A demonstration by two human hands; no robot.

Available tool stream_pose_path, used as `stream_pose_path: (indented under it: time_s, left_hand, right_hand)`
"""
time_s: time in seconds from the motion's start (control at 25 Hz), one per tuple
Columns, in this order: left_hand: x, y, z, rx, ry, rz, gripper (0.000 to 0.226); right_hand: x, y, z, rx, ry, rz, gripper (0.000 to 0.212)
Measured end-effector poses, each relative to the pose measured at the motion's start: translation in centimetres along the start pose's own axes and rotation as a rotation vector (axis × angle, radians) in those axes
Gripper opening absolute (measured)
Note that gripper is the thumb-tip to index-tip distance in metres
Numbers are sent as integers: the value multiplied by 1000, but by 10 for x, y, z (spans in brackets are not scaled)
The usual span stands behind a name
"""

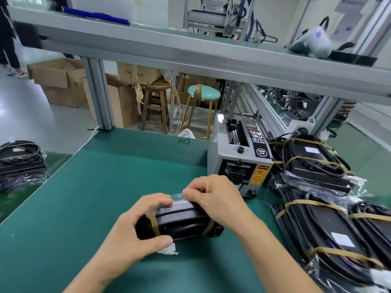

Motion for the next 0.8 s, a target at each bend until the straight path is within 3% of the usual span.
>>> stream_pose_path:
  time_s: [0.2,0.32,0.4,0.56,0.68,0.8]
  left_hand:
    - [-4,7,-4,6,-34,17,62]
    - [-8,10,-2,-8,-63,-22,65]
    - [-9,11,-1,-13,-91,-50,66]
    - [0,4,3,53,-187,50,66]
    - [-10,4,0,69,-348,69,65]
    - [-14,11,-5,48,-376,38,68]
  right_hand:
    - [5,1,-2,27,38,-37,20]
    - [-11,-14,-21,-31,-184,116,13]
    - [-24,-55,-44,109,-381,329,9]
    - [-14,-133,-55,496,-482,751,16]
    - [-11,-145,-40,603,-522,872,11]
    - [-8,-150,-24,654,-563,891,9]
Point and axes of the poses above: each hand's wrist, its own z-axis towards the middle knuckle, its own x-axis out of the palm, y = z × x, the point moved 10 cm from there along z, towards the middle knuckle, and after that the axes turned 9 degrees about -z, right-handed, at the moved point
